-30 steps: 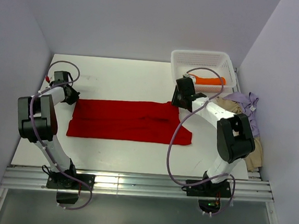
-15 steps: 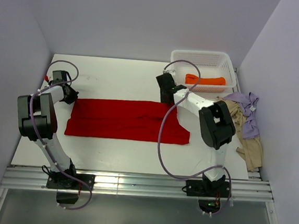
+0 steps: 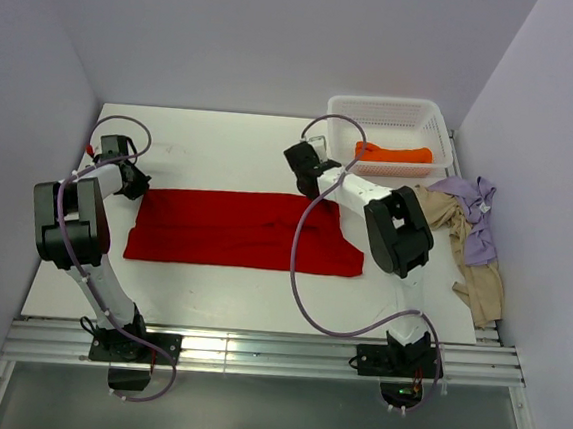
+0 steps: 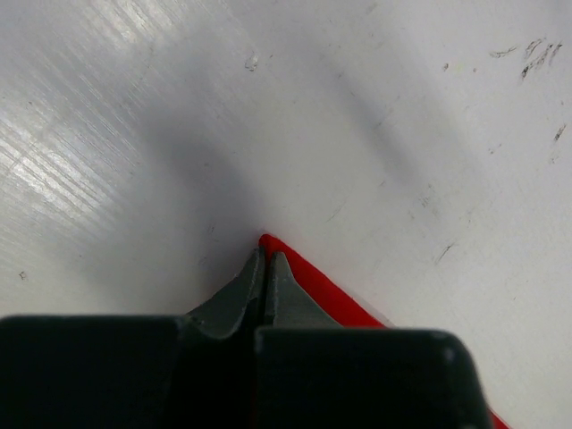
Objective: Roll the t-shirts
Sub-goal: Fold the tshirt
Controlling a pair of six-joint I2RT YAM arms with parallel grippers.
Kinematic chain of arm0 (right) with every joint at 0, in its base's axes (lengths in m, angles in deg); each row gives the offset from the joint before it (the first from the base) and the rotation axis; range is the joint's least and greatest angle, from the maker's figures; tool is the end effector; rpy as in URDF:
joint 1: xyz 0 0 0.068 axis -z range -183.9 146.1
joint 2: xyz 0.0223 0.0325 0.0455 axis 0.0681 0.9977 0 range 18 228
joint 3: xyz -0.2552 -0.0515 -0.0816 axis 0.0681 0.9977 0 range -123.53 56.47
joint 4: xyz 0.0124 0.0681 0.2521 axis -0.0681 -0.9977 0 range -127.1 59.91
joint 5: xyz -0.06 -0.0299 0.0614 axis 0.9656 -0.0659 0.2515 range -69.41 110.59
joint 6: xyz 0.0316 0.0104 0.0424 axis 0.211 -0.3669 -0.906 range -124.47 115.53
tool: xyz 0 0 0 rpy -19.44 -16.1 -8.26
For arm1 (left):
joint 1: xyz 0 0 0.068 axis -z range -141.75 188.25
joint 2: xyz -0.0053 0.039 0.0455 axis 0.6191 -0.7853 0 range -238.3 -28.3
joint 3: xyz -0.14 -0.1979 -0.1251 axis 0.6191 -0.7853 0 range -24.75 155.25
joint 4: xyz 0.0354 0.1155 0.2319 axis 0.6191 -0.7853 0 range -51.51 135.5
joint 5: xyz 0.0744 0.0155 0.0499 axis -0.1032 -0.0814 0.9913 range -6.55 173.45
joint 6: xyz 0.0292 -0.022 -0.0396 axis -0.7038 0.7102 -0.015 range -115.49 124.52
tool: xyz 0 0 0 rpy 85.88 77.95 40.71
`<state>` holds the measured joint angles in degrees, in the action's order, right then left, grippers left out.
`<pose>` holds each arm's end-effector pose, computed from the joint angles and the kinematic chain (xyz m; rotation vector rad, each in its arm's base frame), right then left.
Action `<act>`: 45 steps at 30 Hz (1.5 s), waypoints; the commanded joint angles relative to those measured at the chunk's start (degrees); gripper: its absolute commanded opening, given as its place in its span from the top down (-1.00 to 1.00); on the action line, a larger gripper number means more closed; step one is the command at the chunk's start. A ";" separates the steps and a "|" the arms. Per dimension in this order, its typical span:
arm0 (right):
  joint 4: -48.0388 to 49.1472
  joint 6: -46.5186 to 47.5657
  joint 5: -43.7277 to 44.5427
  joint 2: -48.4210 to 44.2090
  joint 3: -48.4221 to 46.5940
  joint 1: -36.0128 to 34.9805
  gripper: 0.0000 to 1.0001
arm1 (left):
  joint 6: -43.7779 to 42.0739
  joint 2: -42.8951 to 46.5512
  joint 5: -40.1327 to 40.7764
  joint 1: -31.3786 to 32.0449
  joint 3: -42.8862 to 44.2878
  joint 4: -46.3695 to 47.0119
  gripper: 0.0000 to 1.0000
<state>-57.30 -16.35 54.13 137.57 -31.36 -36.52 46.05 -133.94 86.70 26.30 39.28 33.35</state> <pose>0.3843 0.2227 0.1766 -0.2341 2.3952 -0.4165 0.3704 0.0805 0.1616 -1.1513 2.2332 -0.1411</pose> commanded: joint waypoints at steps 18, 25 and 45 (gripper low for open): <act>2.42 4.23 -0.85 -1.10 0.56 -1.13 0.20 | -1.11 0.97 -0.34 -0.18 1.98 -0.34 0.99; 1.45 5.11 5.29 1.02 -0.76 -2.53 0.20 | -1.11 0.79 -0.78 -0.10 1.98 -0.08 0.99; 1.98 6.78 9.79 2.25 -1.03 -4.20 0.18 | -1.46 0.53 -1.49 -0.10 2.24 -0.25 0.99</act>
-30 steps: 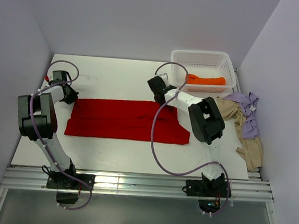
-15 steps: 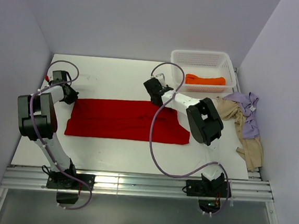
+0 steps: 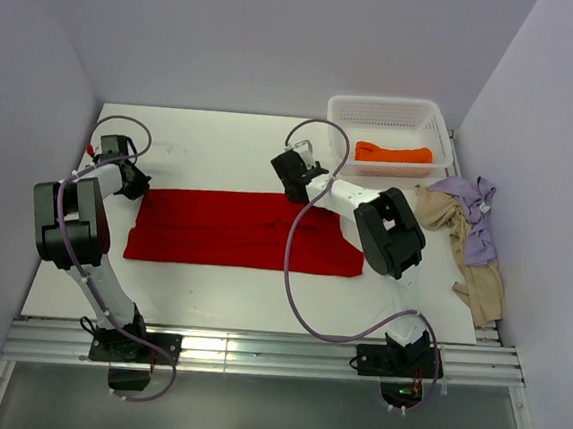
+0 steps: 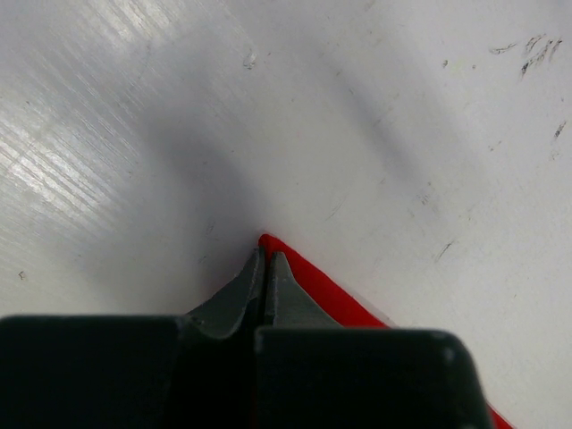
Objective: Roll the t-shirts
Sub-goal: Fold the tshirt
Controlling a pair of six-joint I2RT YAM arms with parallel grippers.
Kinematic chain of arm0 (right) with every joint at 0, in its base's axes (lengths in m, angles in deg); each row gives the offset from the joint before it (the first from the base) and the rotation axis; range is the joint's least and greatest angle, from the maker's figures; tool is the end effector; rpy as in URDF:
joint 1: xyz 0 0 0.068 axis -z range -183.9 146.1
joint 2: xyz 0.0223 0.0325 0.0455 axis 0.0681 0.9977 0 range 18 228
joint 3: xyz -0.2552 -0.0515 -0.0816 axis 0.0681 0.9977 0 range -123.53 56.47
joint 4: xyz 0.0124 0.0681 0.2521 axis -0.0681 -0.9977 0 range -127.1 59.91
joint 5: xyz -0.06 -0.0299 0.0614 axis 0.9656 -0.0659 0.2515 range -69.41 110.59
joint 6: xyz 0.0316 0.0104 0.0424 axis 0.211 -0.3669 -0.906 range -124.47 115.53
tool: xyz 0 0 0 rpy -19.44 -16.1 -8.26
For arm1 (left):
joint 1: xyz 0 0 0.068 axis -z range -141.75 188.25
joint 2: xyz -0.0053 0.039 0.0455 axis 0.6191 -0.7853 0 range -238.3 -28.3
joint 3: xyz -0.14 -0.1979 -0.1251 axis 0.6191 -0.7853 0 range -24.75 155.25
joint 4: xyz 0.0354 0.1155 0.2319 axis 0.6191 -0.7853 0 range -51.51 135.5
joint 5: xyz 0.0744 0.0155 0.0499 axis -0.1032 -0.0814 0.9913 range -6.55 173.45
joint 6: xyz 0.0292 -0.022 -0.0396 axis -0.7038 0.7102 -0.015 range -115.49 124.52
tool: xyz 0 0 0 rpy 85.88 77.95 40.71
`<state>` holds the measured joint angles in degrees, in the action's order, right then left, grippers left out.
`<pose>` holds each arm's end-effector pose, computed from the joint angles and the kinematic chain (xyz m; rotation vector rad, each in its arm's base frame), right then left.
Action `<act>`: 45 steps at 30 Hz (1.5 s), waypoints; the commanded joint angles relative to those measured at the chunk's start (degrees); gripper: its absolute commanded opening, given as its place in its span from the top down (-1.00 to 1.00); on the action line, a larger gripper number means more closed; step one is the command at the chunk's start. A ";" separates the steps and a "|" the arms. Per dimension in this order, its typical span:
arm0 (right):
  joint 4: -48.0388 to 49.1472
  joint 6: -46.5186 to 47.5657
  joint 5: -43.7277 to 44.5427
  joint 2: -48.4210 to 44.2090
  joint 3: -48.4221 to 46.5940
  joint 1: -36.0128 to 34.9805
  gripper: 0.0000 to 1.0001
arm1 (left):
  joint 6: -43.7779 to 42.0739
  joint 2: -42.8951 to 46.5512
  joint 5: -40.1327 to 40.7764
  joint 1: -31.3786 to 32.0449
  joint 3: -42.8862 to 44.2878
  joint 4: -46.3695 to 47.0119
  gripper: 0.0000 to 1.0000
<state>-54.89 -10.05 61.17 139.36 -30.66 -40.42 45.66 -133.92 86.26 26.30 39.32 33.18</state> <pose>0.3720 0.2467 0.1642 -0.3926 2.3163 -0.5738 0.3704 0.0802 0.1617 -1.1422 2.2412 -0.1472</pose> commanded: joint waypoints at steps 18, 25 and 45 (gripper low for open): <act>-2.71 1.54 3.89 3.35 -1.46 -0.40 0.42 | -1.33 0.33 -1.31 -0.18 2.72 -0.60 0.99; -4.12 -2.14 6.09 3.45 -3.31 0.83 1.00 | -1.42 0.51 -0.52 -0.10 2.99 -1.13 0.99; -0.52 -14.36 -25.28 -8.68 3.90 17.34 0.99 | -1.07 0.51 0.88 -0.27 2.90 -1.39 0.99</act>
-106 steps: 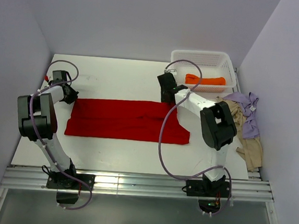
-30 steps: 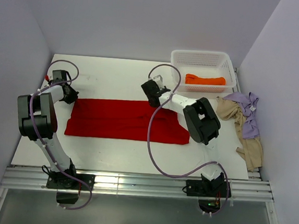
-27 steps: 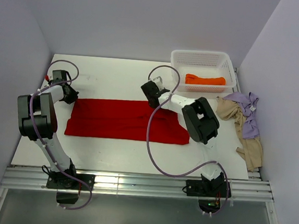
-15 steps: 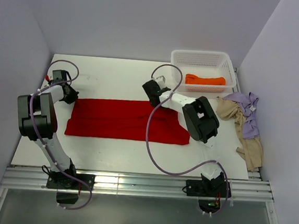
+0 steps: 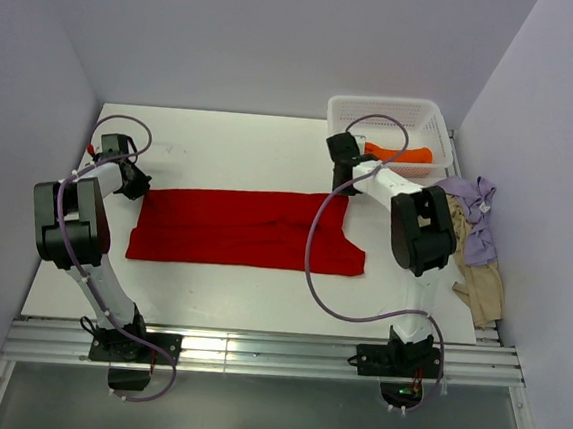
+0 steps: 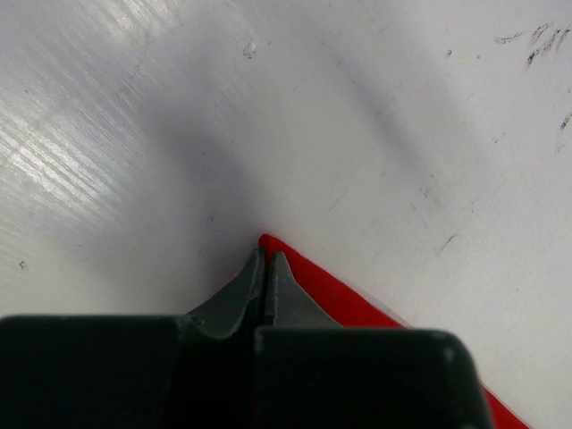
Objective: Roll the t-shirts
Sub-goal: Fold the tshirt
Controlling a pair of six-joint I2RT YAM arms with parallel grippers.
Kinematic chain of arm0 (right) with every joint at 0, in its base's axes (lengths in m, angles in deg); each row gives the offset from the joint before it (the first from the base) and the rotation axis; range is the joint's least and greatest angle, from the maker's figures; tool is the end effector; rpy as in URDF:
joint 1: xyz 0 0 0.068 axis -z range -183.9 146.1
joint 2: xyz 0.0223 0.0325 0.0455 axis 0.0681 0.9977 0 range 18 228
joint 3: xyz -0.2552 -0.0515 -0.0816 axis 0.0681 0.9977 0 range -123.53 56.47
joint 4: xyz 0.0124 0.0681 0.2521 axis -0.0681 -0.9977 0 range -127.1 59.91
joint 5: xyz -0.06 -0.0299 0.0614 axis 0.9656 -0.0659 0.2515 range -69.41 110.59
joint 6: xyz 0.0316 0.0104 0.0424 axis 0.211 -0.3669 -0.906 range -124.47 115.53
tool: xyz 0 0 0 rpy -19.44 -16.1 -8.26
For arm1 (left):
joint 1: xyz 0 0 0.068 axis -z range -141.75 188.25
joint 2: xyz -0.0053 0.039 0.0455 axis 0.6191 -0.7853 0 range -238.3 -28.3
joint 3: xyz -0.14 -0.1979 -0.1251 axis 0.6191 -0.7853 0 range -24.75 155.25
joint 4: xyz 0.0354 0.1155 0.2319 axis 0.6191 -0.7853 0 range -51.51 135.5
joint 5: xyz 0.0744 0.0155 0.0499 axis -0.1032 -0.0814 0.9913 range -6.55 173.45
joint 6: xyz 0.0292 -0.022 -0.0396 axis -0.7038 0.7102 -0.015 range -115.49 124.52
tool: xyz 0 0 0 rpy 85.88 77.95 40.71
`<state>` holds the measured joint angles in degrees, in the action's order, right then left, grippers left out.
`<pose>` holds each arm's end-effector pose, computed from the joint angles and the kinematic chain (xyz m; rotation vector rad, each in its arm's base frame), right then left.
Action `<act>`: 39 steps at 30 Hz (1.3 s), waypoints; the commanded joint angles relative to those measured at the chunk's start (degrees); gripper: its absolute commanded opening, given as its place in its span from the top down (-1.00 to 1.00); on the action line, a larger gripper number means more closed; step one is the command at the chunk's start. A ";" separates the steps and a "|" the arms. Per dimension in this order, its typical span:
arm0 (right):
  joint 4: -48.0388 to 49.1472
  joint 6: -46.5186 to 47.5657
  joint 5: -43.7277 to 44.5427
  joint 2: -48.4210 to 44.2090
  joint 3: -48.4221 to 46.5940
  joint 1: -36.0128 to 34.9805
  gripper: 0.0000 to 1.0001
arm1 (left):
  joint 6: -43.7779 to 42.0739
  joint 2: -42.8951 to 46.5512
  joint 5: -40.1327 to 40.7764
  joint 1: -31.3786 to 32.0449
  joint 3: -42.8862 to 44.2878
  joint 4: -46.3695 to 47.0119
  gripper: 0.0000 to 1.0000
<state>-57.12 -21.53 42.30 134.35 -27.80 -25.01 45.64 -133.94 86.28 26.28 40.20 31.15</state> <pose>0.4074 0.1432 0.1791 0.0442 2.5077 -0.2275 0.3703 0.0804 0.1637 -1.1508 2.2593 -0.1405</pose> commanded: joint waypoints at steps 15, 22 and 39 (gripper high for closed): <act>13.05 -13.96 -27.51 -11.41 10.88 14.24 0.95 | -1.31 2.29 1.83 -0.43 2.11 0.02 0.99; 15.51 -17.39 -30.95 -13.43 11.41 15.74 0.99 | -1.13 3.60 1.65 -0.51 3.69 -1.29 0.99; 25.97 -18.82 -31.03 -21.60 23.44 17.15 0.25 | -1.31 1.67 1.13 -0.87 4.22 -0.68 0.99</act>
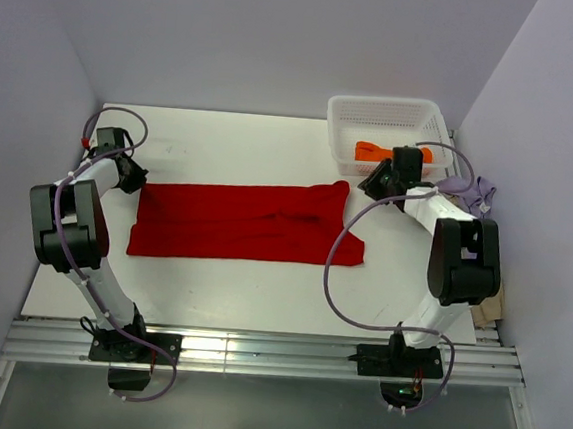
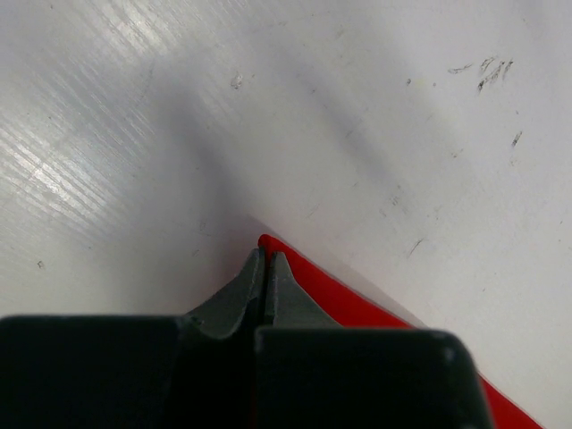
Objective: Roll the t-shirts
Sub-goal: Fold the tshirt
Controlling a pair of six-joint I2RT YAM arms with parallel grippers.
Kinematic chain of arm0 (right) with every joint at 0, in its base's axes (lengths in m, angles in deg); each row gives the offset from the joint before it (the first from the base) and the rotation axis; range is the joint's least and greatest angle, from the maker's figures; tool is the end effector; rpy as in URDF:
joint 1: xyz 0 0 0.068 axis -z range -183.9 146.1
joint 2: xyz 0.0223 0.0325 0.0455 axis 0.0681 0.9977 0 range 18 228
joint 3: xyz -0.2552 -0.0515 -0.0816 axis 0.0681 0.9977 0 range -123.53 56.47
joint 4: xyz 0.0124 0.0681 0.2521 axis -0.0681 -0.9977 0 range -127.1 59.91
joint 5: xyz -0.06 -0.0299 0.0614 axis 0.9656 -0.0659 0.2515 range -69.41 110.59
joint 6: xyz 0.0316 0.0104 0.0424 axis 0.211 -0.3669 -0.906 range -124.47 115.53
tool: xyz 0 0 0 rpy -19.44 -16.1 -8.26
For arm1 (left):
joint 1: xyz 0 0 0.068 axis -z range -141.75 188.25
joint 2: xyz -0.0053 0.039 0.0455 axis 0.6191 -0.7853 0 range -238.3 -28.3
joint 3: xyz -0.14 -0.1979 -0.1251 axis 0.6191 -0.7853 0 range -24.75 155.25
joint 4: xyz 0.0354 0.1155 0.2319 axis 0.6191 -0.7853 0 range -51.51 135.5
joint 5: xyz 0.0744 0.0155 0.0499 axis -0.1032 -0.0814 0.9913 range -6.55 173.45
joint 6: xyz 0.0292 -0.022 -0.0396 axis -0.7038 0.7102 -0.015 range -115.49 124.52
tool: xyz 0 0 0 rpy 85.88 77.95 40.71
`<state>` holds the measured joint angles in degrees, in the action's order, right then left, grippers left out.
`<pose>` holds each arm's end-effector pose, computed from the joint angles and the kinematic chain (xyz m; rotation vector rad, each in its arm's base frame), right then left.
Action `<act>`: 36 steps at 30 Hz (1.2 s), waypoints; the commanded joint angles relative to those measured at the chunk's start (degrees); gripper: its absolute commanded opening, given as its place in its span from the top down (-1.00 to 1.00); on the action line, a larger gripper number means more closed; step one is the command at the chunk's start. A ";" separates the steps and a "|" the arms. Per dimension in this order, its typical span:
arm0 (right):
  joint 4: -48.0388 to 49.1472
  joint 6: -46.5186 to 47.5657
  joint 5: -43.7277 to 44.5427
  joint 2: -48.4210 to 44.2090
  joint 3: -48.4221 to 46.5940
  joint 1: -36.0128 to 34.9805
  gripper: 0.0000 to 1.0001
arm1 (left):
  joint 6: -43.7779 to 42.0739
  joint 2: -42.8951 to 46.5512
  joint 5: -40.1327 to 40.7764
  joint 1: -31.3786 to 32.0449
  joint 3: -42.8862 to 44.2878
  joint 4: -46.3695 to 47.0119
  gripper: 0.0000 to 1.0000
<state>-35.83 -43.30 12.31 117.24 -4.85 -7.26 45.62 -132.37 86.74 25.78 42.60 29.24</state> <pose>0.3706 0.0269 0.1956 0.6559 2.2930 0.5283 0.3730 0.0846 0.1838 -1.1474 2.2194 -0.1374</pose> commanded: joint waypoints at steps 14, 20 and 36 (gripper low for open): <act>-8.75 14.92 16.69 3.83 -13.00 -11.58 0.21 | -2.17 0.62 0.31 -0.36 0.76 1.57 0.99; -13.60 14.66 21.54 7.63 -16.47 -13.78 0.21 | -2.08 0.19 -0.30 -0.45 0.68 1.92 0.99; -11.84 17.30 17.41 -12.58 -1.44 -27.13 0.27 | -1.81 0.80 -1.44 -0.36 -0.11 2.45 0.99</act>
<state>-48.49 -27.30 30.59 107.51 -7.49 -30.95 44.39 -132.39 86.04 25.78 42.49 29.75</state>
